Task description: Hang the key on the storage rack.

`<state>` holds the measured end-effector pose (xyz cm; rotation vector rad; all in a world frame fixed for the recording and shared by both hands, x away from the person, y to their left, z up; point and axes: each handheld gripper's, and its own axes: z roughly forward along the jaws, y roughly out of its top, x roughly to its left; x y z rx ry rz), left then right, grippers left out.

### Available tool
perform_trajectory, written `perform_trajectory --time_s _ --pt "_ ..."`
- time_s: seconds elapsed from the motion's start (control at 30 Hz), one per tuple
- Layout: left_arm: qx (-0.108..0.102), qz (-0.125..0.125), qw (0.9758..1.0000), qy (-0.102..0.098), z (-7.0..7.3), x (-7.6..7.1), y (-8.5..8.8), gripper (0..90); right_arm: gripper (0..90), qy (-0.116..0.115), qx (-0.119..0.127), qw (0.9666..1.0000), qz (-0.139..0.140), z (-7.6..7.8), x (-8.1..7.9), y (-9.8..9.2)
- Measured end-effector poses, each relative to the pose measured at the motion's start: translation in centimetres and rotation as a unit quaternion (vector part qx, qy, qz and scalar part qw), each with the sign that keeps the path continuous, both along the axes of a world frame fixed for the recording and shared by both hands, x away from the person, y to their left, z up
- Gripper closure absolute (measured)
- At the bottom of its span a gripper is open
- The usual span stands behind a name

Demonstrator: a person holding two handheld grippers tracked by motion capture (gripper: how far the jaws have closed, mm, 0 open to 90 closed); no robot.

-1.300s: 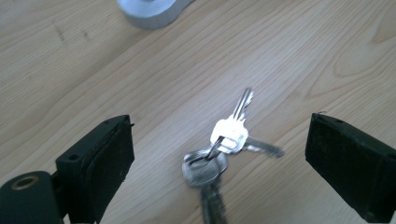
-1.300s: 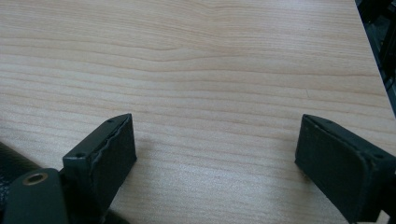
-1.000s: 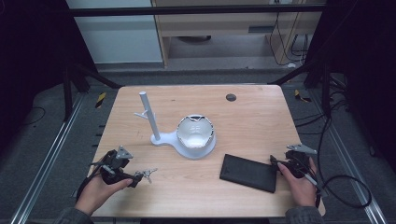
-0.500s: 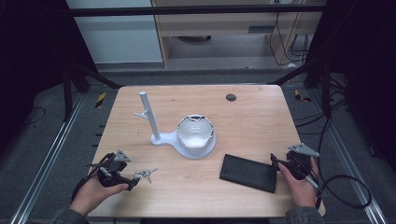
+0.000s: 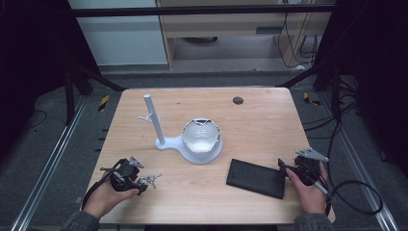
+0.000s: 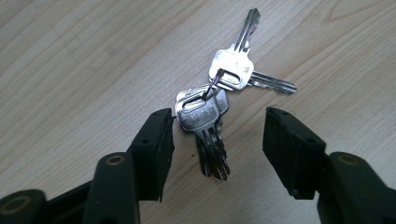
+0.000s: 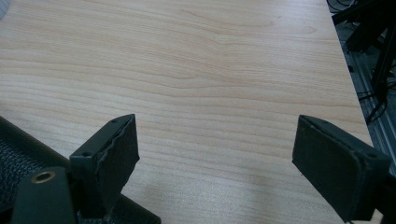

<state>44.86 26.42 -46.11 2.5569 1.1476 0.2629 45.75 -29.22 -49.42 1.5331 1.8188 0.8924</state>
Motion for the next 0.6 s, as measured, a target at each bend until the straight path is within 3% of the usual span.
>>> perform_trajectory --time_s 0.4,0.6 --pt "0.001 0.012 0.9996 0.025 -0.31 0.37 0.23 60.5 14.3 0.001 -0.001 1.0000 0.003 0.00 0.00 0.08" --pt "0.011 0.011 0.9996 0.022 -0.42 0.41 0.33 65.7 14.3 0.001 -0.001 1.0000 0.004 0.00 0.00 0.08"
